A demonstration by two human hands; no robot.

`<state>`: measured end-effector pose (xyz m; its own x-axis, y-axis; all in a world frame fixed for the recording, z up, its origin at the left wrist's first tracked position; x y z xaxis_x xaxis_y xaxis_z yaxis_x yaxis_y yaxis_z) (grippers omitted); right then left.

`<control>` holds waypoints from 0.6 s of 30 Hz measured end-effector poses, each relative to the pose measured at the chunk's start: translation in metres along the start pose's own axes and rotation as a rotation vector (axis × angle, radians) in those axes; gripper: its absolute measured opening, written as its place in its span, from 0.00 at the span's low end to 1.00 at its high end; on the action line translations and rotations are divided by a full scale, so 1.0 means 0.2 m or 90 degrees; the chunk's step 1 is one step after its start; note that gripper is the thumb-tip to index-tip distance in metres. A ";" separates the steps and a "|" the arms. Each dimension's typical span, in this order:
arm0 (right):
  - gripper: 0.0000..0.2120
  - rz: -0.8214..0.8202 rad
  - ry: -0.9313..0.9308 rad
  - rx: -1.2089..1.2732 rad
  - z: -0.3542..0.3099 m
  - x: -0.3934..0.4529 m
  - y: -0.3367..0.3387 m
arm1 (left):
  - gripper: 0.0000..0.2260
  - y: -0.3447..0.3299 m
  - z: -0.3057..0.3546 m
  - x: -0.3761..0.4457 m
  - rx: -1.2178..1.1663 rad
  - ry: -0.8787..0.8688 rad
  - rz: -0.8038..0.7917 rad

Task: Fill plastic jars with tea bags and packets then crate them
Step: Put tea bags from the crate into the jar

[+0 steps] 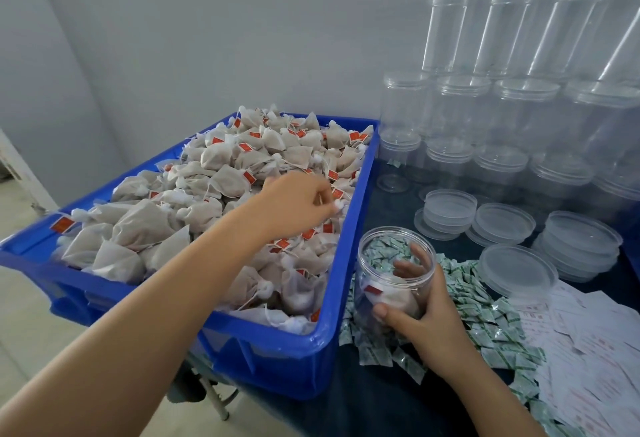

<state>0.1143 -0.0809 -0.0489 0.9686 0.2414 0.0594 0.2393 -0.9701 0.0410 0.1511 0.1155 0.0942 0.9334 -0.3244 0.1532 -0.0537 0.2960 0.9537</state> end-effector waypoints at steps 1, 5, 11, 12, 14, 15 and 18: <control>0.42 0.001 0.001 -0.001 0.00 0.00 0.00 | 0.07 -0.04 -0.03 -0.02 0.013 0.009 -0.067; 0.43 0.008 0.003 -0.011 0.00 0.00 0.00 | 0.13 -0.20 -0.09 -0.08 0.036 0.020 -0.240; 0.40 0.019 -0.003 -0.025 0.01 0.00 0.01 | 0.11 -0.36 -0.05 -0.05 0.034 -0.033 -0.275; 0.40 0.021 -0.004 -0.025 0.01 0.00 0.01 | 0.10 -0.37 -0.05 -0.04 0.036 -0.037 -0.264; 0.40 0.021 -0.003 -0.022 0.01 0.00 0.00 | 0.11 -0.39 -0.06 -0.02 0.039 -0.035 -0.249; 0.40 0.020 -0.002 -0.021 0.01 -0.01 0.00 | 0.11 -0.39 -0.06 -0.01 0.041 -0.030 -0.245; 0.42 0.015 -0.002 -0.020 0.01 -0.01 0.00 | 0.11 -0.39 -0.06 0.01 0.073 -0.035 -0.226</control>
<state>0.1132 -0.0817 -0.0502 0.9743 0.2178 0.0576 0.2136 -0.9743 0.0708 0.1608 0.1034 0.0171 0.8810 -0.4369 -0.1814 0.2276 0.0553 0.9722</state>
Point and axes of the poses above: each hand's wrist, its own x-axis towards the middle knuckle, its own y-axis out of the back of the hand, z = x × y, the point moved 5 cm from there along x, towards the middle knuckle, and after that the axes turned 9 degrees about -y, right-handed, at the moved point
